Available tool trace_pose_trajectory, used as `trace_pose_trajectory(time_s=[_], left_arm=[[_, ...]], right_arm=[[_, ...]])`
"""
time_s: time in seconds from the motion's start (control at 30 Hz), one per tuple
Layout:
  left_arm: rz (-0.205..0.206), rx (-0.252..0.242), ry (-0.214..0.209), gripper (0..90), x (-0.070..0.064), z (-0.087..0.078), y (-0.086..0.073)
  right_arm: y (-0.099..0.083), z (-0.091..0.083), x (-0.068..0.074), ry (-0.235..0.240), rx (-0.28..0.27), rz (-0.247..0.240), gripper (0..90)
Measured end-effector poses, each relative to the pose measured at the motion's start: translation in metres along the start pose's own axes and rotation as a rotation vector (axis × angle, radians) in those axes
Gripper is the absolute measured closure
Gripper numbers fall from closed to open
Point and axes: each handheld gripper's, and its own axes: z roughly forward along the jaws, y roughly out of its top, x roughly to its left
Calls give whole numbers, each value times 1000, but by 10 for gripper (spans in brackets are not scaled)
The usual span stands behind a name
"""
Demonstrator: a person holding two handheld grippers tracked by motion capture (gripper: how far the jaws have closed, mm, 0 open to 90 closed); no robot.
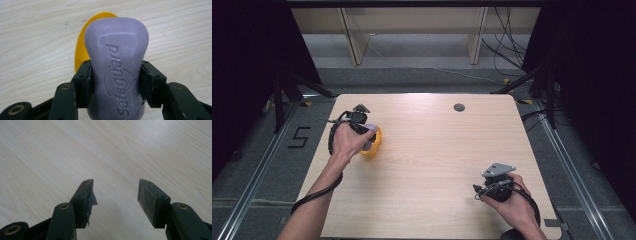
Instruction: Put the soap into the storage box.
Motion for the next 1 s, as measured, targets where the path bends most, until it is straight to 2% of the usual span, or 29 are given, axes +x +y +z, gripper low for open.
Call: trace_pose_trajectory(time_s=[0.1, 0.3, 0.47, 0.7, 0.77, 0.8, 0.93, 1.0], left_arm=[[3, 13, 11, 489, 0, 1, 2], [-9, -8, 15, 489, 3, 6, 2], [-7, 3, 22, 489, 3, 8, 4], [-13, -7, 15, 489, 5, 14, 4], [-12, 4, 18, 489, 5, 15, 4], [-9, -2, 16, 489, 6, 16, 4], [-9, 3, 17, 489, 6, 20, 4], [-3, 11, 19, 489, 6, 21, 4]], right_arm=[[0, 0, 0, -1, 1, 0, 469], [0, 0, 0, -2, -3, 0, 469], [0, 0, 0, -1, 2, -1, 469], [0, 0, 0, -2, -2, 0, 469], [0, 0, 0, -2, -2, -1, 469], [0, 0, 1, 3, 5, 14, 469], [0, 0, 0, 0, -1, 2, 469], [0, -1, 1, 1, 4, 12, 469]])
